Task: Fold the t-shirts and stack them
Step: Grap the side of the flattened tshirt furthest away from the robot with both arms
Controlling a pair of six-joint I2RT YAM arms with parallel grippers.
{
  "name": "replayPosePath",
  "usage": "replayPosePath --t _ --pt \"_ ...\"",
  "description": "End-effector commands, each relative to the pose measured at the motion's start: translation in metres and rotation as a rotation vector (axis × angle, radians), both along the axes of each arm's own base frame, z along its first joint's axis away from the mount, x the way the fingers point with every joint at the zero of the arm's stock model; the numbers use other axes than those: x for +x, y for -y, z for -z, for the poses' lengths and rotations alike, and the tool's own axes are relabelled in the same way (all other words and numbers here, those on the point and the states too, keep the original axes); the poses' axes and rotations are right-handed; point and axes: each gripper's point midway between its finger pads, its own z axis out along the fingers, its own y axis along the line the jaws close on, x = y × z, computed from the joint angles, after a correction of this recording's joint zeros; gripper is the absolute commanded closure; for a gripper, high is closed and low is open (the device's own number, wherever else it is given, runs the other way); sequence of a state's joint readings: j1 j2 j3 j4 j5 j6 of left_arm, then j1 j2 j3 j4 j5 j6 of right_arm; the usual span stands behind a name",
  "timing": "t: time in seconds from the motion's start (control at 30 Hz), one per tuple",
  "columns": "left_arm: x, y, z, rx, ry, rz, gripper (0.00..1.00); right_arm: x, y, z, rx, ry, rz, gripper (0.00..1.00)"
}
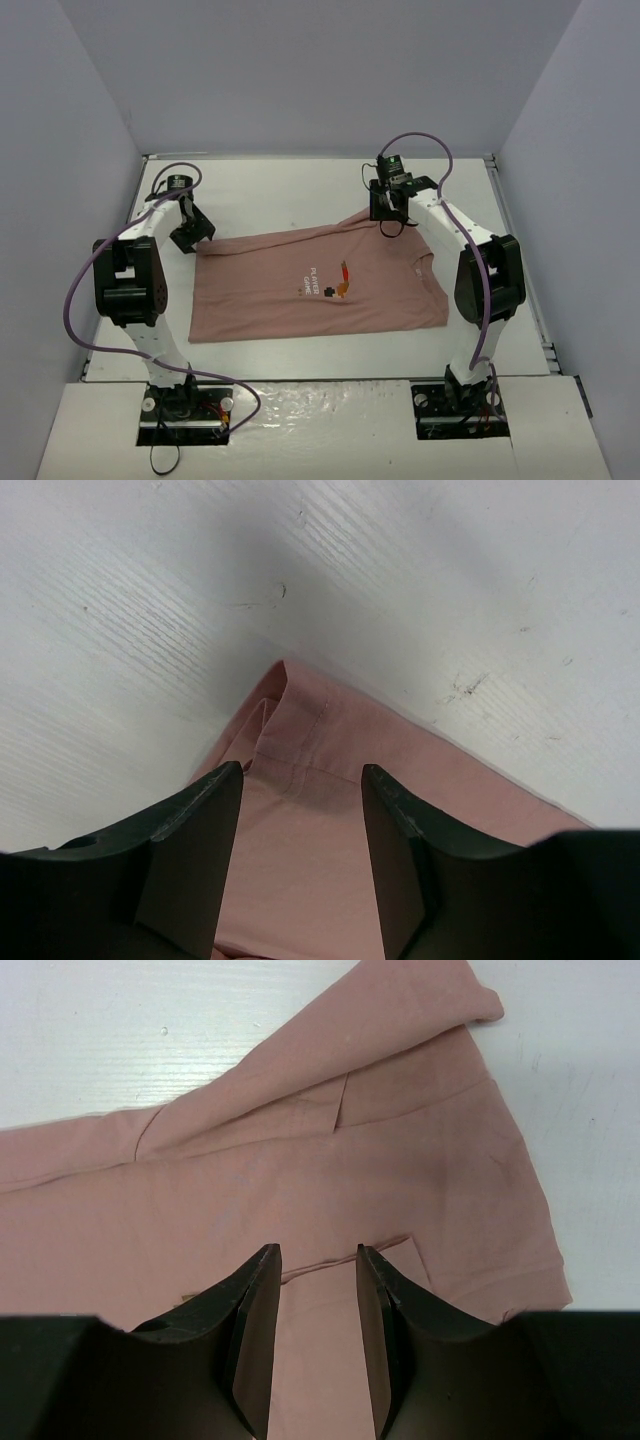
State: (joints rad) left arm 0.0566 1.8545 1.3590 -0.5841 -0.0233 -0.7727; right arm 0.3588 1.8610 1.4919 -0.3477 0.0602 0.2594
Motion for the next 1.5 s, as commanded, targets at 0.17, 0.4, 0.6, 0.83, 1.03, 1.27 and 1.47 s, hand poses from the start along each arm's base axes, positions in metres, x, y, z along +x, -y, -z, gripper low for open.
replayPosePath --t 0.17,0.4,0.6,0.83,1.03,1.27,1.47 --pt "0.000 -0.008 -0.008 0.001 0.018 -0.031 0.52 0.006 0.000 -0.020 0.030 0.064 -0.005 0.67" --pt "0.009 -0.007 -0.008 -0.007 0.025 -0.029 0.62 0.005 0.000 -0.020 0.031 0.063 -0.005 0.67" --pt "0.012 -0.004 -0.006 -0.017 0.022 -0.023 0.86 0.004 0.002 -0.021 0.033 0.065 0.000 0.67" --pt "0.020 -0.005 -0.041 -0.007 0.113 -0.005 1.00 0.008 0.006 -0.019 0.035 0.063 0.012 0.67" --pt "0.013 -0.002 -0.080 0.014 0.204 0.042 1.00 0.024 0.011 -0.017 0.069 0.058 0.045 0.68" --pt "0.001 0.006 -0.089 0.014 0.222 0.096 1.00 0.047 -0.002 0.008 0.114 0.014 0.044 0.75" --pt "0.004 0.013 -0.083 -0.006 0.213 0.118 1.00 0.050 -0.008 0.037 0.136 -0.043 0.073 0.75"
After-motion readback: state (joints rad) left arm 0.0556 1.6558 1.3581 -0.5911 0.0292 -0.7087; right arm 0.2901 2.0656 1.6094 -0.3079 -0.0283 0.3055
